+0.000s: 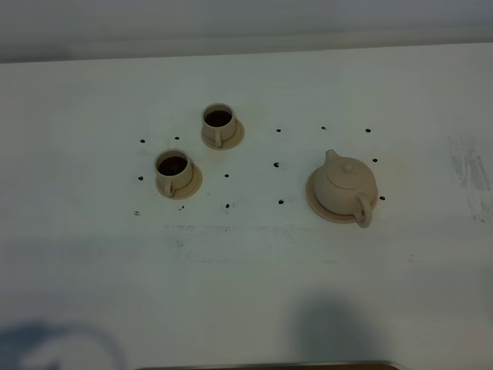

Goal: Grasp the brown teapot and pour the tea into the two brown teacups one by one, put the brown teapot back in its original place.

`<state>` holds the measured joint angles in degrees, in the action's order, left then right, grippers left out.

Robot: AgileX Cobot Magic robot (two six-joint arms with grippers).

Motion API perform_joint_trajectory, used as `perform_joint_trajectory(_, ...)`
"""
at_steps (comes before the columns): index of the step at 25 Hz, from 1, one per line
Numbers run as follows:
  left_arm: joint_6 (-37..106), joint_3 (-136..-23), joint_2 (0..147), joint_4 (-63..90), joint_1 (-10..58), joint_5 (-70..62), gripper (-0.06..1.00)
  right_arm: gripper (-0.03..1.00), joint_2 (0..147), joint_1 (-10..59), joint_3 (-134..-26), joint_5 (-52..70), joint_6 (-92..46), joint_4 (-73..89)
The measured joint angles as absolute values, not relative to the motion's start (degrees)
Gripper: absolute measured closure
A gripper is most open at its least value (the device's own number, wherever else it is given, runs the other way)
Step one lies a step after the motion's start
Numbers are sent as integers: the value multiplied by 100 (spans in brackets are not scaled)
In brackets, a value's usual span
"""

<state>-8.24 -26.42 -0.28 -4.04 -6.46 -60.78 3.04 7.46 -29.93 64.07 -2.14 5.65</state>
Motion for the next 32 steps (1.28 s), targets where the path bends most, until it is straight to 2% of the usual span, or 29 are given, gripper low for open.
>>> perform_joint_trajectory(10, -824, -2642, -28, -404, -646, -6078, 64, 95, 114, 732, -2982, 6407, -57, 387)
perform_joint_trajectory(18, -824, -2642, -28, -404, -646, -6078, 64, 95, -38, 244, -2982, 6407, 0, 302)
perform_joint_trajectory(32, -824, -2642, -28, -404, -646, -6078, 63, 95, -43, 238, -2982, 6407, -76, 394)
